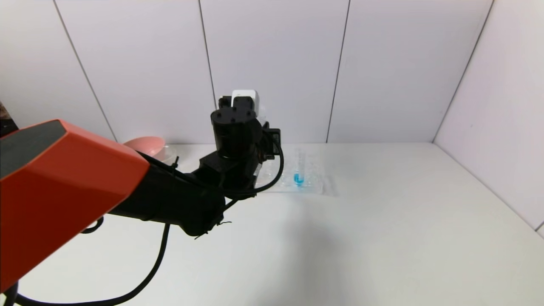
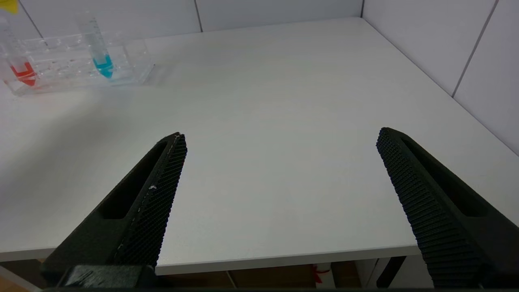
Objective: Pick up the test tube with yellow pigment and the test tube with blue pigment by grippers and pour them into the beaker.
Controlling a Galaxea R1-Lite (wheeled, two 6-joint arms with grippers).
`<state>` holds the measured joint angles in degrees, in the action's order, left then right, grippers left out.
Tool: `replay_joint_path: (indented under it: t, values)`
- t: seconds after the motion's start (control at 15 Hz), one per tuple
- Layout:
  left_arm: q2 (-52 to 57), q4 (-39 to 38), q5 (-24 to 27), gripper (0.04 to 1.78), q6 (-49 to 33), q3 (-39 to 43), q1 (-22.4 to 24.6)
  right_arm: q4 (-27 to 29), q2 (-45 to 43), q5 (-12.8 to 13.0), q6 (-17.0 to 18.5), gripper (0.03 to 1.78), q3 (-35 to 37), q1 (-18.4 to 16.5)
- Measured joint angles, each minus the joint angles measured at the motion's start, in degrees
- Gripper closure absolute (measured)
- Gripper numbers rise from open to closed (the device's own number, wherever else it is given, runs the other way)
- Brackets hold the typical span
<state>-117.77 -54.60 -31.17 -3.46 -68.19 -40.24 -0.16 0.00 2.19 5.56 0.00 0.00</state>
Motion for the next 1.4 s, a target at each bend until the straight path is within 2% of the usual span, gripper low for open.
replay_joint_path:
  t: [0.33,0.73,1.4]
  values:
    - [8.9,6.0,2.3,1.40,0.0,0.9,5.1,0.0,0.0,0.0,0.0,0.10,0.0,0.0]
    - [17.7,8.9,9.2,1.40,-0.1,6.8,16.6,0.0,0.0,0.0,0.0,0.10,0.0,0.0]
    - [26.3,16.3,24.3,1.40,-0.5,14.0,35.3,0.0,0.0,0.0,0.0,0.10,0.0,0.0]
